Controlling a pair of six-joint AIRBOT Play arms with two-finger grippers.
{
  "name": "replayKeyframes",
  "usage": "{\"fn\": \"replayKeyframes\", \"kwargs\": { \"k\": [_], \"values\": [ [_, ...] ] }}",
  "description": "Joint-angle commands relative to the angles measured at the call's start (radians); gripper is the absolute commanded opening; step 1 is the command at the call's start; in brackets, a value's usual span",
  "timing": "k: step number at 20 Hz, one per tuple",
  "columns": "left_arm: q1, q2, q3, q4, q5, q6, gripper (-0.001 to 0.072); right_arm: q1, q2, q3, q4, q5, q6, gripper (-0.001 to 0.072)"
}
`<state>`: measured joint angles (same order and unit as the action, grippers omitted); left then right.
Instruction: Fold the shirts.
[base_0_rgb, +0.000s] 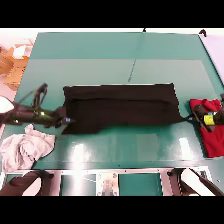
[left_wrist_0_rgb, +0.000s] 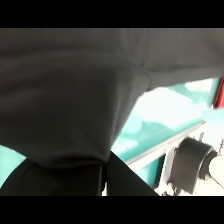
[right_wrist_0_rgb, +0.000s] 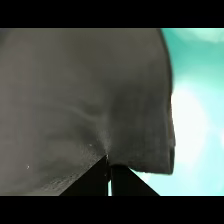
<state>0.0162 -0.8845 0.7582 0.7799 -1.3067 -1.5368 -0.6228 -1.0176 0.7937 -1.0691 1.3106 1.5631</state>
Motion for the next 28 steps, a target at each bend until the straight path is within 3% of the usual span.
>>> {"fn": "replayKeyframes", "kwargs": {
  "k": [1, 9, 12, 13, 14, 15, 16, 18, 20, 21, 24, 25, 26, 28],
  "values": [
    [0.000, -0.125, 0.205, 0.044, -0.008, -0.014, 0.0019, 0.080, -0.087, 0.174, 0.006, 0.020, 0.039, 0.0017],
    [-0.001, -0.689, 0.748, 0.040, -0.005, 0.018, 0.0020, 0.236, -0.615, 0.695, 0.068, 0.006, 0.065, 0.0017],
    [-0.001, -0.879, 0.889, 0.011, 0.058, 0.031, 0.0022, 0.264, -0.830, 0.872, 0.095, 0.004, 0.084, 0.0019],
    [-0.001, -0.927, 0.917, -0.024, 0.099, 0.056, 0.0118, 0.270, -0.897, 0.921, 0.114, -0.006, 0.083, 0.0030],
    [-0.001, -0.969, 0.936, -0.064, 0.154, 0.069, 0.0465, 0.270, -0.947, 0.957, 0.142, -0.031, 0.083, 0.0210],
    [-0.001, -0.993, 0.943, -0.093, 0.218, 0.071, 0.0698, 0.268, -0.989, 0.994, 0.175, -0.077, 0.083, 0.0399],
    [0.009, -1.003, 0.943, -0.127, 0.307, 0.072, 0.0720, 0.258, -1.017, 1.033, 0.201, -0.109, 0.073, 0.0412],
    [0.048, -1.003, 0.965, -0.204, 0.367, 0.072, 0.0720, 0.221, -1.044, 1.126, 0.222, -0.085, 0.021, 0.0430],
    [0.105, -1.002, 1.026, -0.226, 0.262, 0.095, 0.0720, 0.164, -1.044, 1.178, 0.220, 0.010, -0.041, 0.0463],
    [0.127, -1.002, 1.053, -0.226, 0.201, 0.102, 0.0720, 0.135, -1.044, 1.183, 0.220, 0.062, -0.062, 0.0535],
    [0.154, -1.001, 1.088, -0.226, 0.071, 0.098, 0.0719, 0.070, -1.062, 1.170, 0.219, 0.182, -0.141, 0.0539],
    [0.153, -1.001, 1.087, -0.226, 0.050, 0.098, 0.0555, 0.059, -1.074, 1.165, 0.220, 0.210, -0.161, 0.0539],
    [0.151, -1.001, 1.088, -0.225, 0.038, 0.098, 0.0258, 0.058, -1.085, 1.160, 0.219, 0.232, -0.185, 0.0539],
    [0.137, -1.001, 1.088, -0.225, 0.042, 0.100, 0.0021, 0.064, -1.107, 1.143, 0.216, 0.242, -0.218, 0.0539]
  ]
}}
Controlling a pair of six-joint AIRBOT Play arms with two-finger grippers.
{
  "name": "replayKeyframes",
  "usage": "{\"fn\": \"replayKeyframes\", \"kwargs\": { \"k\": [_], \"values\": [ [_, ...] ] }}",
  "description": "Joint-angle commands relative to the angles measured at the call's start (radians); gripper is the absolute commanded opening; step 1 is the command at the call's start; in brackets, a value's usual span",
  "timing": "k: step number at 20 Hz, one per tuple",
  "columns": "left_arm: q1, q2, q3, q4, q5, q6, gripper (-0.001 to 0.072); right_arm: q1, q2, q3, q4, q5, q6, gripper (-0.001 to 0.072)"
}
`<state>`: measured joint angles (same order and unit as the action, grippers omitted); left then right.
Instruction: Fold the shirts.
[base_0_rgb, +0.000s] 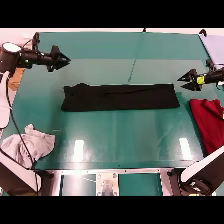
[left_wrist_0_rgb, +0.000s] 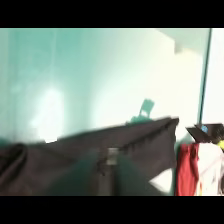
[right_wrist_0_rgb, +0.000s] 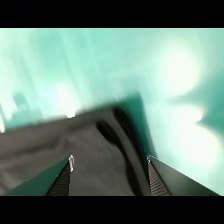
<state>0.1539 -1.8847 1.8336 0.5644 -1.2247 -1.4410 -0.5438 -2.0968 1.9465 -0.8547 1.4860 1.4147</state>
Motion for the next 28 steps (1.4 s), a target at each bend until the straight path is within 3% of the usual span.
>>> {"fn": "replayKeyframes", "kwargs": {
  "k": [1, 8, 10, 12, 15, 16, 23, 28],
  "values": [
    [-0.009, -0.001, 0.012, -0.009, -0.041, 0.004, 0.0021, -0.003, -0.043, -0.012, -0.002, 0.067, -0.074, 0.0539],
    [-0.124, -0.001, 0.012, 0.062, -0.039, 0.031, 0.0020, 0.075, -0.118, -0.037, -0.009, 0.105, -0.194, 0.0535],
    [-0.172, -0.002, 0.012, 0.096, -0.027, 0.037, 0.0020, 0.079, -0.118, -0.040, -0.047, 0.121, -0.207, 0.0403],
    [-0.227, -0.002, 0.012, 0.140, -0.006, 0.037, 0.0020, 0.073, -0.117, -0.040, -0.074, 0.156, -0.216, 0.0381],
    [-0.305, -0.005, 0.012, 0.208, 0.036, 0.053, 0.0020, 0.060, -0.114, -0.040, -0.069, 0.162, -0.214, 0.0067],
    [-0.335, -0.009, 0.012, 0.237, 0.061, 0.054, 0.0021, 0.061, -0.106, -0.039, -0.069, 0.154, -0.214, 0.0020],
    [-0.572, -0.188, 0.103, 0.245, 0.185, 0.082, 0.0021, 0.105, 0.070, -0.016, 0.103, 0.224, -0.192, 0.0019],
    [-0.670, -0.319, 0.243, 0.245, 0.198, 0.079, 0.0020, 0.203, 0.268, -0.016, 0.115, 0.262, -0.142, 0.0019]
  ]
}}
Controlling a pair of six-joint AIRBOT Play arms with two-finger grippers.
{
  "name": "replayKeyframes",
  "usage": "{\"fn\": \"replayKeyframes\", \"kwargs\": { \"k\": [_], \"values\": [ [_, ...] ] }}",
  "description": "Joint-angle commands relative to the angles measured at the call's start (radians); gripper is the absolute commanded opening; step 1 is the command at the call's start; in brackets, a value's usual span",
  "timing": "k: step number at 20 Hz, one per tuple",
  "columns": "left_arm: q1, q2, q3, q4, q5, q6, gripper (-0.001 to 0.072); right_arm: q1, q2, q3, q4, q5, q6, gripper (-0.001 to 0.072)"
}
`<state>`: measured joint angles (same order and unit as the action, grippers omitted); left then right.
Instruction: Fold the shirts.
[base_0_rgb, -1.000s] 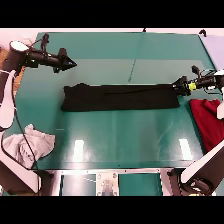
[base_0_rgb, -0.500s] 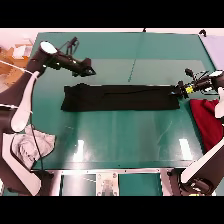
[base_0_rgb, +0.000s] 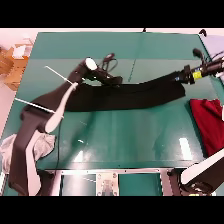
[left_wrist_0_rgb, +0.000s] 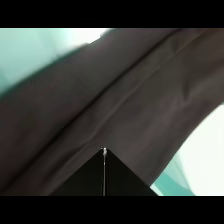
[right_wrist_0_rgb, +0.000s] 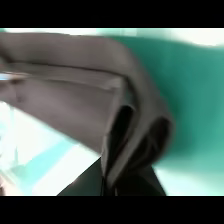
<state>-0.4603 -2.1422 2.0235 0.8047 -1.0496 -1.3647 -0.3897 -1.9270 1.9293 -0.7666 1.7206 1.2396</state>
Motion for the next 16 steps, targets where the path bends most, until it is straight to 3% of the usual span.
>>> {"fn": "replayKeyframes", "kwargs": {
  "k": [1, 7, 12, 16],
  "values": [
    [-0.063, -0.074, 0.053, 0.003, 0.024, 0.003, 0.0020, 0.073, 0.127, 0.002, 0.027, 0.028, 0.047, 0.0019],
    [-0.068, -0.106, 0.053, 0.008, 0.009, -0.008, 0.0021, 0.204, 0.267, 0.007, 0.060, 0.000, 0.078, 0.0019],
    [-0.068, -0.107, 0.053, -0.006, -0.010, -0.008, 0.0021, 0.256, 0.280, 0.040, 0.071, -0.014, 0.115, 0.0019],
    [-0.052, -0.054, 0.054, -0.026, -0.097, -0.002, 0.0021, 0.291, 0.280, 0.040, 0.113, -0.027, 0.126, 0.0019]
  ]
}}
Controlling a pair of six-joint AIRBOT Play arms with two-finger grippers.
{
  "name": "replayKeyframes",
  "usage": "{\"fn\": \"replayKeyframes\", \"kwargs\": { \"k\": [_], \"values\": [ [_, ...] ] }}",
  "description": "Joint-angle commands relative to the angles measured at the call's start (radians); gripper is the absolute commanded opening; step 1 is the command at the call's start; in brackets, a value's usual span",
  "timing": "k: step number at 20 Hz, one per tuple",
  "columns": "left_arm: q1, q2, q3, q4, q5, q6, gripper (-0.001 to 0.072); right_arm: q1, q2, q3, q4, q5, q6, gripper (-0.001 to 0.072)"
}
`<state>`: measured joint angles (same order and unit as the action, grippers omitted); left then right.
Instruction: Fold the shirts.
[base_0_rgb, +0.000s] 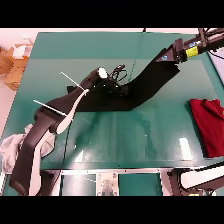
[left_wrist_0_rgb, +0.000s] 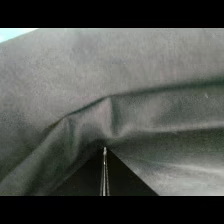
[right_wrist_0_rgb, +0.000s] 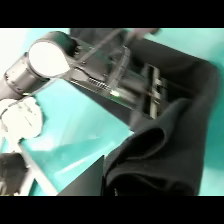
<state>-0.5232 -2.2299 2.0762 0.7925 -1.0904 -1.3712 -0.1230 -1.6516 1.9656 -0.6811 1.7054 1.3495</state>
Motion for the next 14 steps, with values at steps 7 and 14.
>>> {"fn": "replayKeyframes", "kwargs": {
  "k": [7, 14],
  "values": [
    [0.339, 0.378, 0.002, -0.014, -0.302, 0.004, 0.0022, 0.203, -0.004, 0.003, 0.056, -0.218, 0.087, 0.0019],
    [0.683, 0.567, 0.000, -0.015, -0.388, 0.003, 0.0021, 0.638, -0.231, 0.001, 0.065, -0.755, 0.090, 0.0020]
  ]
}}
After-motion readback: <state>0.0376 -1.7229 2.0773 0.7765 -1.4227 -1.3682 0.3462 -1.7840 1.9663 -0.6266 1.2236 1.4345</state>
